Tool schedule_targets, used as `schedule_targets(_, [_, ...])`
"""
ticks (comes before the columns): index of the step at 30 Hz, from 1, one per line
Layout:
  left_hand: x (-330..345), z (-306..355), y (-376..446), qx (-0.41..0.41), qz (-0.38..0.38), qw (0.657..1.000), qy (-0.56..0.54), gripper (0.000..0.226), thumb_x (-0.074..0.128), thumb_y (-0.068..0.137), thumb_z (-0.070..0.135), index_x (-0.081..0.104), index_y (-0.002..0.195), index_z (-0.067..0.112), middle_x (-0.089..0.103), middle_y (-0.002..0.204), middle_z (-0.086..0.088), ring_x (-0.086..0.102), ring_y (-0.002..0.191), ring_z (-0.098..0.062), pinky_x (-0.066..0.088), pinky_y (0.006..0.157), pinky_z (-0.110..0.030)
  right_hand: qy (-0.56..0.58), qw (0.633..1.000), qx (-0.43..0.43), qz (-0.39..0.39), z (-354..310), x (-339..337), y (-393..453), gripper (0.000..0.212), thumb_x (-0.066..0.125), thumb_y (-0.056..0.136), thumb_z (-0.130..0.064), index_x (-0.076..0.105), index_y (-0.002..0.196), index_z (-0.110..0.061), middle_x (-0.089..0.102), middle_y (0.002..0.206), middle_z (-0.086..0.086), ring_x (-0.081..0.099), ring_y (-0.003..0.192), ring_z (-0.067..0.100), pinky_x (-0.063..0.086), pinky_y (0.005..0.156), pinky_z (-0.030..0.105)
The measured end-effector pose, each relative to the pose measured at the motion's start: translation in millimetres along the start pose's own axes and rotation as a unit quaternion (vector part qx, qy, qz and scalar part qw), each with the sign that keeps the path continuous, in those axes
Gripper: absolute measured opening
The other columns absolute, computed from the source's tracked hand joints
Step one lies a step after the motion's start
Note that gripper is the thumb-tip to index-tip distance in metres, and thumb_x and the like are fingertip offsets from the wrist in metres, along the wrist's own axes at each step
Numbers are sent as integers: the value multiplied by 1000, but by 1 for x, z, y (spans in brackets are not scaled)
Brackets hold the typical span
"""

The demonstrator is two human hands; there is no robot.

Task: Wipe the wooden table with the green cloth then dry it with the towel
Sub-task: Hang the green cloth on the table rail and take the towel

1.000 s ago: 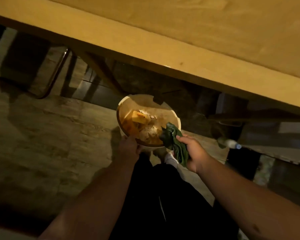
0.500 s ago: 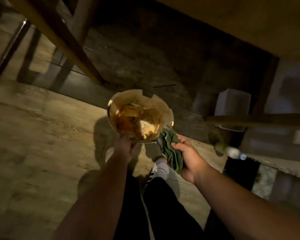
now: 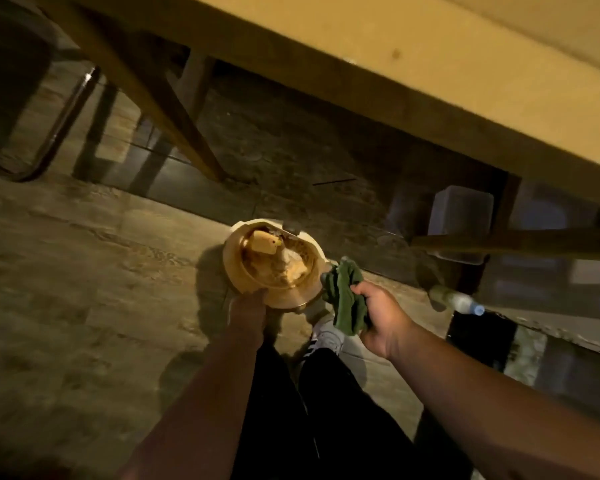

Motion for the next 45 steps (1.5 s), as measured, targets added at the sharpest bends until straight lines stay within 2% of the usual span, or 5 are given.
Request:
schedule_targets(7, [6, 35, -211, 120, -212, 958, 151, 38, 75, 74, 41, 63, 108, 28, 73, 100, 9, 71, 91, -7, 56, 73, -28, -10, 999, -32, -5, -14, 32, -116, 31, 50, 97, -25, 64, 119, -9, 72, 105, 19, 70, 90, 33, 57, 74, 41])
schedule_targets(19, [-45, 86, -386, 404, -66, 846, 341, 25, 75, 83, 32, 53, 73, 27, 52, 61, 12, 46, 57, -2, 39, 57, -25, 125, 973, -122, -153, -33, 45, -320, 65, 46, 94, 8, 31, 141, -35, 42, 130, 22, 58, 111, 43, 61, 69, 48])
schedule_targets(27, [-72, 105, -471, 414, -75, 878, 229, 10, 56, 99, 16, 52, 91, 20, 65, 108, -22, 71, 93, -25, 60, 73, -37, 10, 960, -187, -207, -18, 48, -382, 41, 50, 95, 0, 54, 125, -27, 51, 123, 15, 61, 108, 38, 60, 68, 42])
schedule_targets(35, [-92, 110, -499, 610, 18, 614, 500, 55, 69, 88, 17, 51, 135, 37, 39, 108, 15, 48, 94, 0, 39, 75, -9, -182, 915, -243, -265, -17, 50, -413, 21, 55, 99, -22, 66, 117, -19, 64, 120, 17, 66, 106, 34, 55, 89, 52])
schedule_targets(45, [-117, 132, -527, 673, 212, 517, 485, 28, 75, 84, 21, 67, 111, 17, 50, 111, -1, 48, 93, -10, 48, 77, -26, -487, 643, -578, -129, -14, 84, -430, 38, 71, 85, -32, 50, 117, -38, 59, 100, -15, 61, 92, 9, 51, 72, 21])
Point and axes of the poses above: each hand's wrist, its own y-axis towards the middle knuckle, its own x-axis out of the palm, z = x × y, the point moved 1 cm from there along y, towards the middle knuckle
